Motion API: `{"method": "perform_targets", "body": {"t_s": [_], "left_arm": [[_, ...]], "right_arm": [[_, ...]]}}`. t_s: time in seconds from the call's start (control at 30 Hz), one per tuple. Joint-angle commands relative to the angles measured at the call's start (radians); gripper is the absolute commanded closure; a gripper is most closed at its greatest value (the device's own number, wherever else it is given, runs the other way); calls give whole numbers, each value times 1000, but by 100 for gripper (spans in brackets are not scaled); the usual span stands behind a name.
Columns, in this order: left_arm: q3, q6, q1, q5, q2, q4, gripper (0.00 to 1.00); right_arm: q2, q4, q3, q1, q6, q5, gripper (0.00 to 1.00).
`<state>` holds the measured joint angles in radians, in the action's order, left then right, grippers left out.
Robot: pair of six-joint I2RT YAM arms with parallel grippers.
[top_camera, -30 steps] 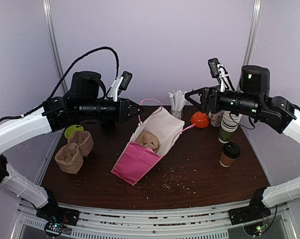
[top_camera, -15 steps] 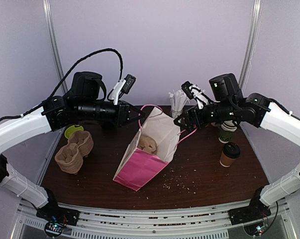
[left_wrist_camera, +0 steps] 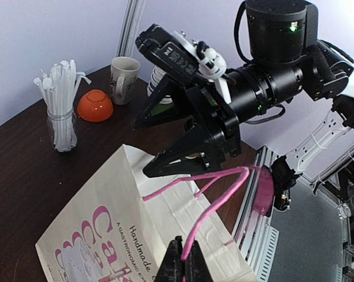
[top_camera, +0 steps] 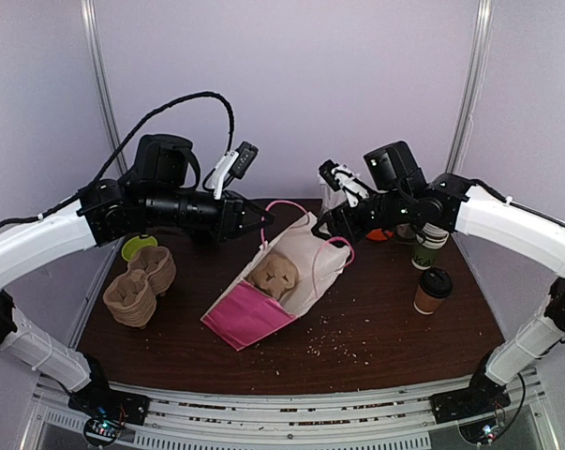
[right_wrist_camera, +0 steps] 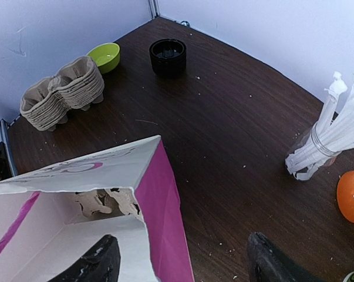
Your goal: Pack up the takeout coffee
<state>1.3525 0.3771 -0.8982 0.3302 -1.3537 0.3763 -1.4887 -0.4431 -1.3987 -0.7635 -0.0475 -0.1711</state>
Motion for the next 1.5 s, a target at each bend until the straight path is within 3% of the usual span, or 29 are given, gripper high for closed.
{"method": "perform_targets", "body": {"t_s": [0.0,0.23,0.4,0.67,1.03,1.1,1.3,1.47], "left_arm": [[43,-28,5,20,11,1,100],[43,-39,5,4,19,10,100],[33,-47,4,1,17,10,100],[36,-49,4,3,4,6,100],[-12,-69,4,22,9,9,100],[-40,-71,5,27,17,9,100],[-79,-63,4,50,39,13,100],[-80,-65,2,55,57,16,100]], "right_arm": [[-33,-6,-60,4,33,-47,26],[-29,-44,-31,2,14,-135,34],[-5,-52,29,0,-34,-119,56],[64,-2,90,-27,-71,-89,78],[176,0,185,-81,-99,-70,99],[194,9,213,-101,-108,-52,96],[277,68,259,-112,-113,67,46],[271,43,188,-108,-64,121,33]]}}
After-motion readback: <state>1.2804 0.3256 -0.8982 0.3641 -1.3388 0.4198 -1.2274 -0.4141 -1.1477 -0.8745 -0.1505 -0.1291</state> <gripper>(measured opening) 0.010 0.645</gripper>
